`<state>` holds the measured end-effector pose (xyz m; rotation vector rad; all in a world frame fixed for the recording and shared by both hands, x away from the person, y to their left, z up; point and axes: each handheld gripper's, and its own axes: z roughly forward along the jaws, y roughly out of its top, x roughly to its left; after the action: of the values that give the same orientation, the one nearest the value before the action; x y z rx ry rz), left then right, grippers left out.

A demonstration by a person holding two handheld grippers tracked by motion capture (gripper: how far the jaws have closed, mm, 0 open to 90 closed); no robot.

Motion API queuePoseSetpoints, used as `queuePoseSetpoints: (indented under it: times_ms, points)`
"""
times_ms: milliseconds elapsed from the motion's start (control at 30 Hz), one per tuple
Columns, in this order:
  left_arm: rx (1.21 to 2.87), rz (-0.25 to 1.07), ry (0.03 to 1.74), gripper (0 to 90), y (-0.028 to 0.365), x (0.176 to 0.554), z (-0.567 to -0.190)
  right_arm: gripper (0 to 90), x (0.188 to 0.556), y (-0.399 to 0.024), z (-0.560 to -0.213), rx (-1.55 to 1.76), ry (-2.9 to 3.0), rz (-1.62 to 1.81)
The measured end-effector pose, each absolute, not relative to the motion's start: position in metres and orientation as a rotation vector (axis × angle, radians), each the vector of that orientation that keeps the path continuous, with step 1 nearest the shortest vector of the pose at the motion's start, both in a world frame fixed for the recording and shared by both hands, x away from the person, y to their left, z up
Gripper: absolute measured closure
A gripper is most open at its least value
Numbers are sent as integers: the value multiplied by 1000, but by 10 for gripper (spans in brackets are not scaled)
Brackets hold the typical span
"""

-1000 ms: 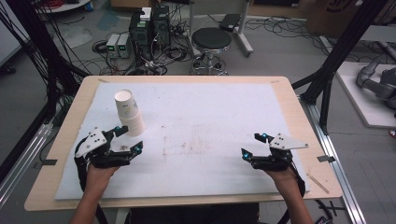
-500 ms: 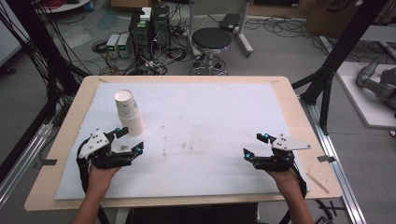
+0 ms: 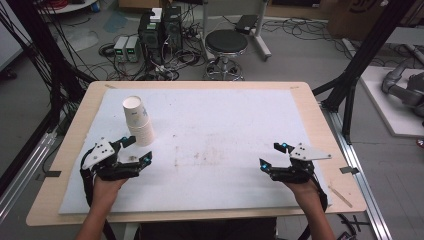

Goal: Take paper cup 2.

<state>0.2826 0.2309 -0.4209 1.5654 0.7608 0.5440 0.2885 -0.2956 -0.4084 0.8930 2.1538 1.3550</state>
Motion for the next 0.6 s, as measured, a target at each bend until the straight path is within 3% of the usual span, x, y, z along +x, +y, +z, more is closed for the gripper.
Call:
queuePoseSetpoints:
  times_ms: [300, 600]
  points:
    - [1541, 507, 784, 154, 228, 282, -415, 213, 287, -298, -409, 881, 2156, 1356]
    - [1537, 544, 795, 150, 231, 288, -380, 213, 285, -297, -408, 880, 2152, 1374]
